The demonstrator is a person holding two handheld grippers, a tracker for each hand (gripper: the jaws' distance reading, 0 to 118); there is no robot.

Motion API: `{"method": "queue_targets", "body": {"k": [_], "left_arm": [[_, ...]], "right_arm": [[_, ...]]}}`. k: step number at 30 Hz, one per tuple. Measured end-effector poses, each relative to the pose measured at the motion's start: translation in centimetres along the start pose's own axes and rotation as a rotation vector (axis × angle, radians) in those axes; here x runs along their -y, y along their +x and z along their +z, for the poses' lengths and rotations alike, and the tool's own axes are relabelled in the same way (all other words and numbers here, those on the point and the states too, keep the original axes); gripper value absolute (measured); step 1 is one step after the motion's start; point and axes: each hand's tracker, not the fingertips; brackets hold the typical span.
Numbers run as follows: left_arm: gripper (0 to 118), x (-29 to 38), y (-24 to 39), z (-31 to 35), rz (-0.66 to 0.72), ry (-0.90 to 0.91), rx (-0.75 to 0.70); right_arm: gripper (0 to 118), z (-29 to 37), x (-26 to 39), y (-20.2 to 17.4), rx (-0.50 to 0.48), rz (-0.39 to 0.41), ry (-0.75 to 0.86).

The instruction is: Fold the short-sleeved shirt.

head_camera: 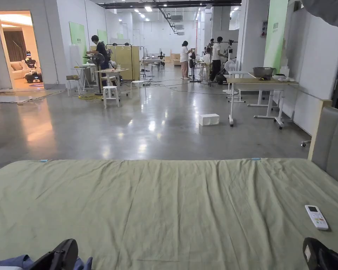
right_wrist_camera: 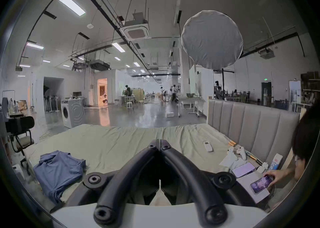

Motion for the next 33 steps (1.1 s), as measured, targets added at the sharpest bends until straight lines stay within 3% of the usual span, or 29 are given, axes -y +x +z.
{"method": "queue_targets", "body": {"k": [21,33], "left_arm": [[0,0.8,-1.2,-0.4,-0.008,-0.084,-0.001],[0,1.8,-5.9,0.8,-0.087,-0.142,-0.179]], "right_arm": [[0,-0.7,0.8,-1.2,-0.05,0.039,-0.048],[0,-0.9,2.6,-2.3,-0.1,0.056,-0.081]]}}
